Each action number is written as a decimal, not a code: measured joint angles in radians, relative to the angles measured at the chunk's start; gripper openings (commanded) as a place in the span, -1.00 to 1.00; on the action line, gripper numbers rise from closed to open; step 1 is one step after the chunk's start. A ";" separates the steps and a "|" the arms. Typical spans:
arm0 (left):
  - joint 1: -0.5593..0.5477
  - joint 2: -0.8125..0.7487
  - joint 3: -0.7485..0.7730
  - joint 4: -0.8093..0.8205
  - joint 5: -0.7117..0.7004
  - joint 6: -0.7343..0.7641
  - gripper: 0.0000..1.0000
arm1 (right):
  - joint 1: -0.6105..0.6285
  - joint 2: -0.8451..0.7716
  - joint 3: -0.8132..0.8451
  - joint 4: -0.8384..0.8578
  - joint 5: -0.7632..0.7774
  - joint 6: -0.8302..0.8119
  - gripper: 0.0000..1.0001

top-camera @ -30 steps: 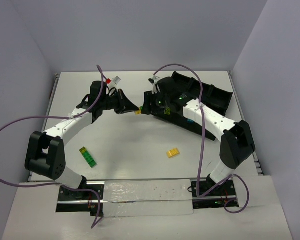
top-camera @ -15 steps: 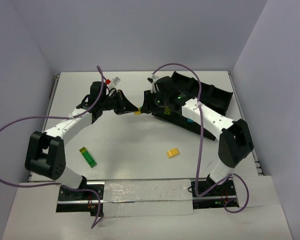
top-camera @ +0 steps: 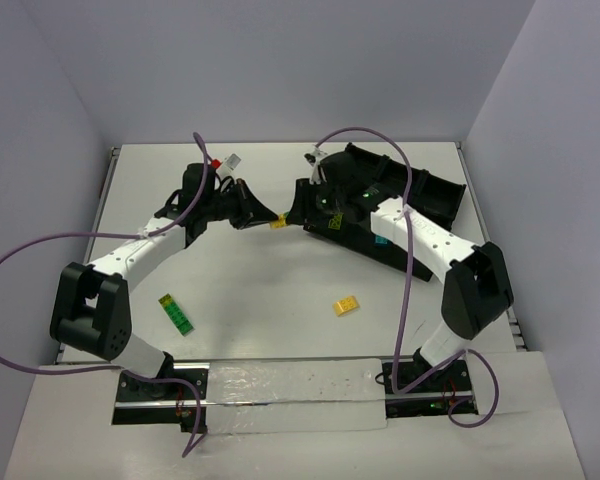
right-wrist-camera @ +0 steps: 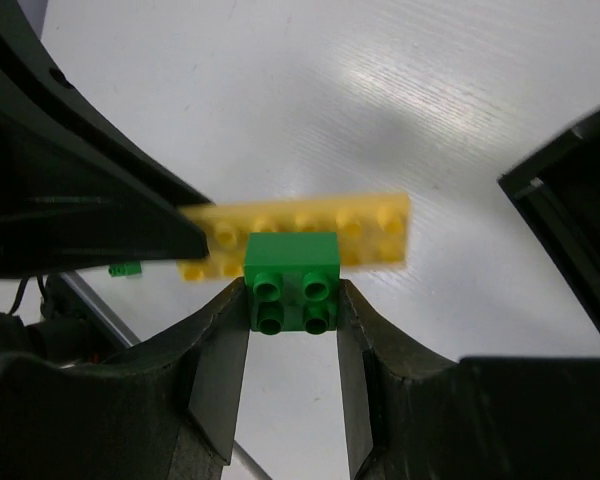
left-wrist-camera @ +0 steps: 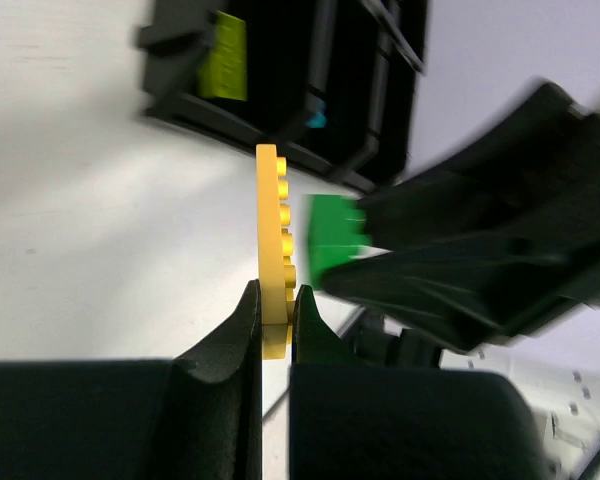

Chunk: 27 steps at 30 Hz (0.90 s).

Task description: Sort the legos into containers by color

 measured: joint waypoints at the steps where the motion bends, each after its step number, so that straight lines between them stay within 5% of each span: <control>1: 0.000 0.000 0.000 -0.006 -0.019 -0.002 -1.00 | -0.008 -0.013 -0.006 -0.004 0.002 0.008 -1.00; 9: 0.021 0.041 -0.003 -0.028 -0.092 -0.060 -1.00 | -0.084 -0.179 -0.031 -0.006 0.108 0.049 -1.00; 18: 0.006 0.040 0.012 -0.089 -0.172 -0.035 -1.00 | -0.179 -0.177 -0.021 -0.063 0.343 0.065 -1.00; 27: -0.071 -0.005 0.102 -0.222 -0.326 0.088 -1.00 | -0.304 0.047 0.215 -0.071 0.508 0.025 -1.00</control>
